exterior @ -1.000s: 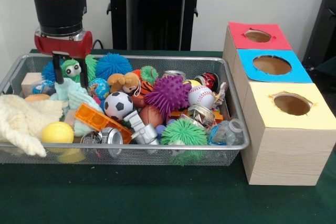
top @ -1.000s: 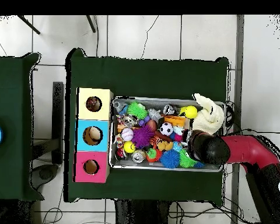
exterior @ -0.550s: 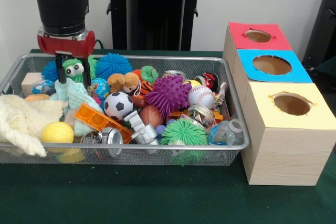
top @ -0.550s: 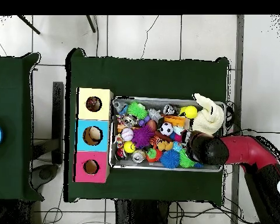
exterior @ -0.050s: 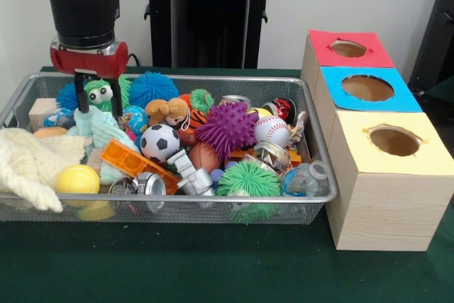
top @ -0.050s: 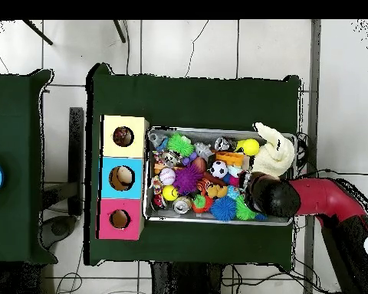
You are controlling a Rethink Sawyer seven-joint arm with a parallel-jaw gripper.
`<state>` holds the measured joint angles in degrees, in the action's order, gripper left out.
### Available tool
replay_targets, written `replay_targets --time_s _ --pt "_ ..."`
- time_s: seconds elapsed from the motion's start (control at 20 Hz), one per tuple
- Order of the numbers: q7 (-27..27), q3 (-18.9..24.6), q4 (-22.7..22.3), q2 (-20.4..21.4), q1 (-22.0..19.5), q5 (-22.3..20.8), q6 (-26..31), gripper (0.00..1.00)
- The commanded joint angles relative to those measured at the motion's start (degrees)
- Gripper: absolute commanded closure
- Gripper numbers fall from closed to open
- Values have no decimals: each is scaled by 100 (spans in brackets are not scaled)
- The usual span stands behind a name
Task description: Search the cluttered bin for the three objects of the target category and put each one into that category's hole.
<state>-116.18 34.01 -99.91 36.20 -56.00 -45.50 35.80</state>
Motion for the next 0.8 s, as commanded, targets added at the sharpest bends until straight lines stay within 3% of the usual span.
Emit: replay_targets --time_s 0.05,0.55,0.8 --pt "1351 -31 -390 -174 42 -630 -55 0" --pt "855 -51 -898 216 107 -751 -278 0" --pt "550 -140 -948 208 251 -843 -346 0"
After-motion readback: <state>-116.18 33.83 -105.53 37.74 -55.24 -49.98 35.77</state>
